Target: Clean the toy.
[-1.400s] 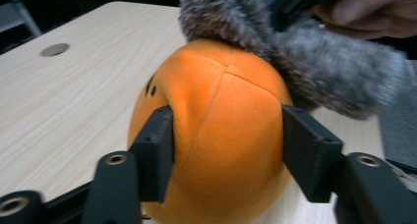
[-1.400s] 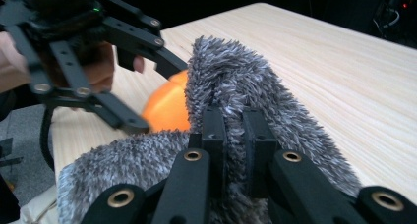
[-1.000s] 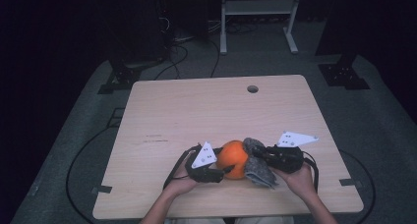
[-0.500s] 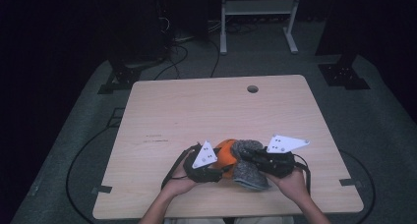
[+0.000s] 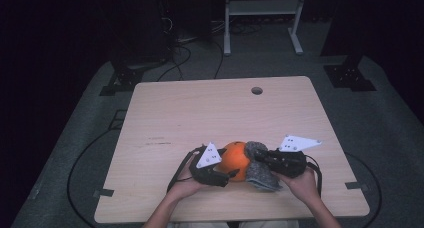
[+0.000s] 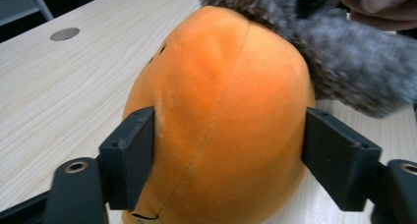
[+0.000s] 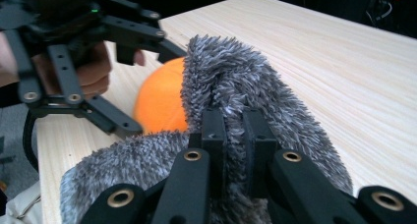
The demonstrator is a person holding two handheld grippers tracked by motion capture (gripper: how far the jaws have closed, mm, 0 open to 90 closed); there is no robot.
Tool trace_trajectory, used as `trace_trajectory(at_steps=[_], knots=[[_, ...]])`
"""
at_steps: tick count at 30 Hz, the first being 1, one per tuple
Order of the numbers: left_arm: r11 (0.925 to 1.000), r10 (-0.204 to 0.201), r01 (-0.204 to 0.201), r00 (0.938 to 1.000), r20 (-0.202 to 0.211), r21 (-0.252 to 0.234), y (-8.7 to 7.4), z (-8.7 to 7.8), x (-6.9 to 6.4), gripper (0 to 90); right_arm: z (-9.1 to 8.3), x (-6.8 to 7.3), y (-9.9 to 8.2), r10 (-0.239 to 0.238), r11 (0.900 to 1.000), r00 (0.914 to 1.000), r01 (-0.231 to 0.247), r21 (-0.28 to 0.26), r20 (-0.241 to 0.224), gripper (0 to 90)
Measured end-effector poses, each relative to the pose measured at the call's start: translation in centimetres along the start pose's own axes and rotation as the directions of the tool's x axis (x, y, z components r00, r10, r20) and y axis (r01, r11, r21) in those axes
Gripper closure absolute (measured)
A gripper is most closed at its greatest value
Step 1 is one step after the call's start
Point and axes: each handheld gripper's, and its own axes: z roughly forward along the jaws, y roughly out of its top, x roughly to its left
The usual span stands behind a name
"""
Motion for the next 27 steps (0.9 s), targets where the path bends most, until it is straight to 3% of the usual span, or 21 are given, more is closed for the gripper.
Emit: trace_trajectory(at_steps=[2,5,9,12,14,19,21,23,25,27], knots=[[1.0,0.01,-0.01,0.9999,-0.014,-0.003,0.0,-0.1,-0.1,33.8,-0.1,-0.4,-0.3,0.01,0.9999,0.9996,-0.01,0.012,0.025,81.5],[0.9999,-0.009,0.009,0.9996,-0.026,-0.007,0.4,-0.6,0.1,38.6,-0.5,-0.8,-0.3,0.036,0.9993,0.9983,-0.037,0.007,0.046,81.6],[0.9981,0.053,-0.05,0.9944,-0.091,0.038,1.1,-0.8,-0.4,39.7,-1.2,0.7,1.0,0.007,0.9982,0.9999,-0.007,-0.06,-0.009,81.6],[0.997,0.068,-0.065,0.9944,-0.08,0.042,1.1,-0.6,-0.9,40.2,-0.3,2.3,1.8,-0.056,0.9971,0.9979,0.054,-0.054,-0.032,81.5],[0.9968,0.067,-0.063,0.9955,-0.068,0.048,1.1,-0.6,-0.9,40.2,0.3,2.6,1.6,-0.08,0.9965,0.9967,0.079,-0.027,-0.016,81.6],[0.9968,0.068,-0.066,0.9973,-0.028,0.044,0.7,-0.5,-1.1,39.5,0.1,0.8,0.4,-0.016,0.9998,0.9998,0.016,-0.011,0.012,81.6],[0.9977,0.058,-0.058,0.9983,-0.001,0.034,0.7,-0.5,-1.0,36.1,-0.1,0.3,0.0,0.008,1.0,0.9999,-0.008,-0.002,0.011,81.6],[0.9997,0.023,-0.023,0.9995,0.023,0.001,0.9,-0.8,-0.6,29.1,-0.1,0.1,-0.2,0.006,0.9999,0.9998,-0.006,0.012,0.019,81.6],[0.9999,-0.007,0.007,0.9993,-0.036,-0.011,1.0,-0.9,-0.1,17.5,-0.1,-0.1,-0.4,0.011,0.9999,0.9999,-0.011,0.012,0.01,81.5],[0.9993,-0.036,0.037,0.9985,-0.042,0.004,0.8,-0.6,0.3,13.2,-0.1,-0.1,-0.5,0.013,0.9998,0.9999,-0.013,0.016,-0.008,81.5]])
